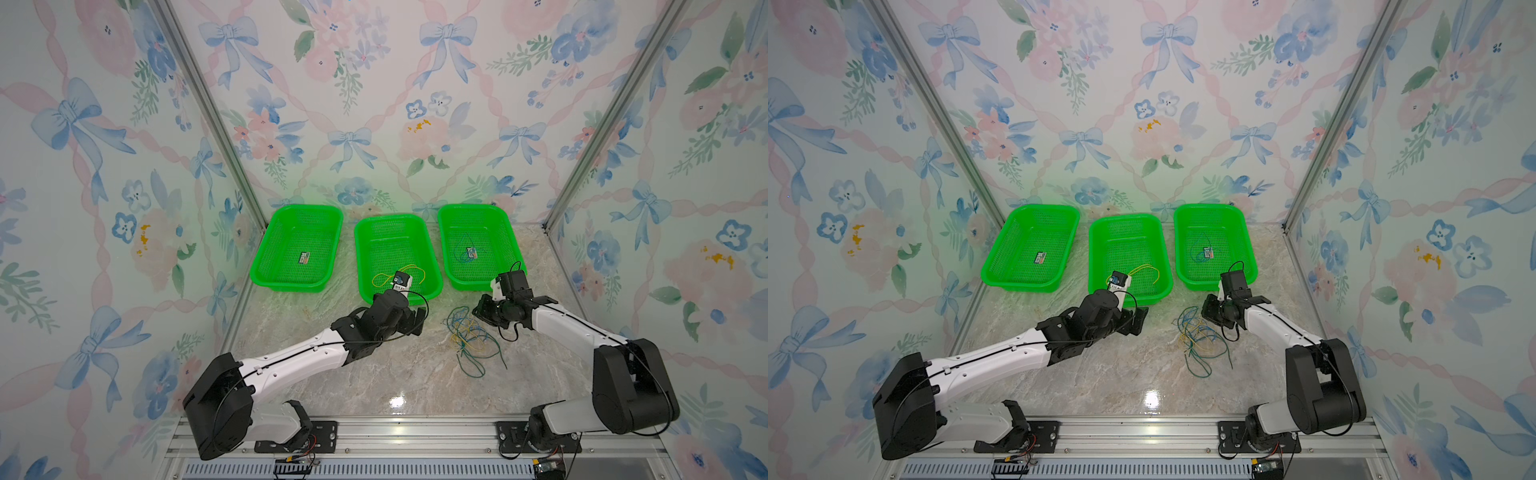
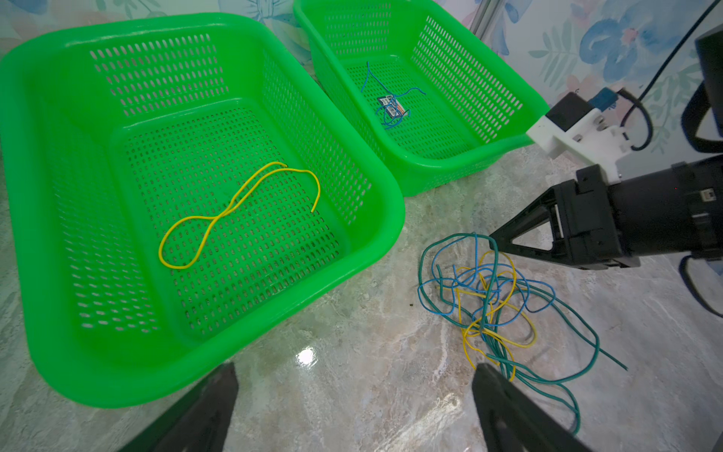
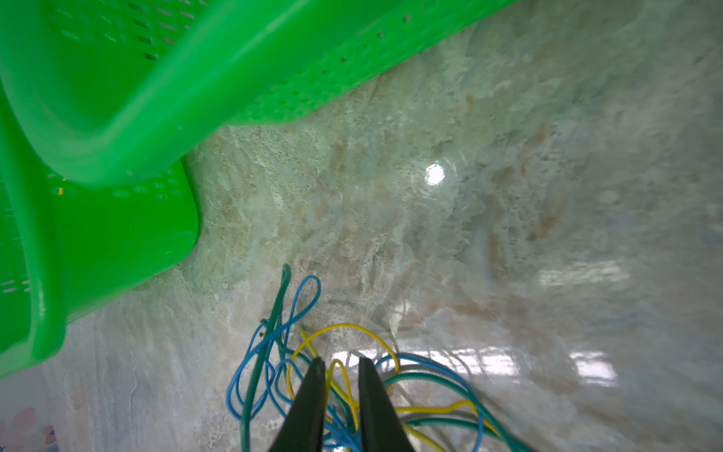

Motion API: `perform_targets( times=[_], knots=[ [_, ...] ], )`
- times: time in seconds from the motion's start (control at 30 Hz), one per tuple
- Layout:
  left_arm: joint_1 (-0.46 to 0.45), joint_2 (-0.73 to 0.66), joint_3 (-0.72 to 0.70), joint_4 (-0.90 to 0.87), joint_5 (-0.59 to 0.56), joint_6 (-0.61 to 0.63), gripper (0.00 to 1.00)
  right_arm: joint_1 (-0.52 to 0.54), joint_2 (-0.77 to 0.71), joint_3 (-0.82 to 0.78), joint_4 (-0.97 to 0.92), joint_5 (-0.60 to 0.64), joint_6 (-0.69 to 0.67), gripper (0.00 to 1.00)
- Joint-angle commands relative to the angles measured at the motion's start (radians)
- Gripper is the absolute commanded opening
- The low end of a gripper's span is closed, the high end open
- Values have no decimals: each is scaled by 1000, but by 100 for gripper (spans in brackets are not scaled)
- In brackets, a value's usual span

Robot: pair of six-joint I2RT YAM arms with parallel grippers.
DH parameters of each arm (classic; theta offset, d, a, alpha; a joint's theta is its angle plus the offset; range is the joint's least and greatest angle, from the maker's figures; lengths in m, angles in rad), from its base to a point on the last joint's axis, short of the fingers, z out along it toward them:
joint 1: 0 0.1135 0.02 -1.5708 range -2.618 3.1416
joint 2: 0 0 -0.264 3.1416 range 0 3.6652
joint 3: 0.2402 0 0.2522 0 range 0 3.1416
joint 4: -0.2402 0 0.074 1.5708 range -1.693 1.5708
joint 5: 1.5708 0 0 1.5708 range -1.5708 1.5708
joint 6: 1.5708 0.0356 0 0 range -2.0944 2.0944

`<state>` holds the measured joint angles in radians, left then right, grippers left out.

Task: Untangle and sort cables by color
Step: Untie the cable.

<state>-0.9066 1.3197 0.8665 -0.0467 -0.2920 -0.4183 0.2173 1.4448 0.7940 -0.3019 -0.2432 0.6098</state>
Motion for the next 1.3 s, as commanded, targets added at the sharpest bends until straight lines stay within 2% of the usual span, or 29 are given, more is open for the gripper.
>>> perform_targets(
  times=[0.0,0.07,0.1,0.13,0.23,0.3,0.37,0.4,0.67,0.87,1.03,1.27],
  knots=[
    [-11,30,35,9,-12,20,98,14,0,25,-14,-14,0,14],
    [-18,40,40,9,-14,19,98,20,-11,21,-18,-12,8,19],
    [-23,45,41,9,-18,17,98,28,-16,16,-17,-9,8,28],
    [-29,47,42,8,-23,15,98,33,-16,13,-16,-5,8,30],
    [-38,54,42,9,-36,13,98,47,-4,-2,-3,-2,55,29],
    [-42,57,40,9,-43,11,98,50,9,-7,9,-7,63,21],
    [-45,59,39,7,-44,7,98,55,8,-8,10,-7,62,9],
    [-46,60,40,8,-41,4,98,57,2,-4,3,-3,56,7],
    [-56,65,64,7,-13,-32,98,86,-154,4,-83,15,43,3],
    [-55,84,121,8,30,-49,98,116,-352,34,-140,70,23,0],
    [-55,117,180,7,45,-25,98,141,-473,112,-223,136,-93,0],
    [-57,151,205,9,95,-26,98,171,-572,183,-229,138,-162,0]
  ],
)
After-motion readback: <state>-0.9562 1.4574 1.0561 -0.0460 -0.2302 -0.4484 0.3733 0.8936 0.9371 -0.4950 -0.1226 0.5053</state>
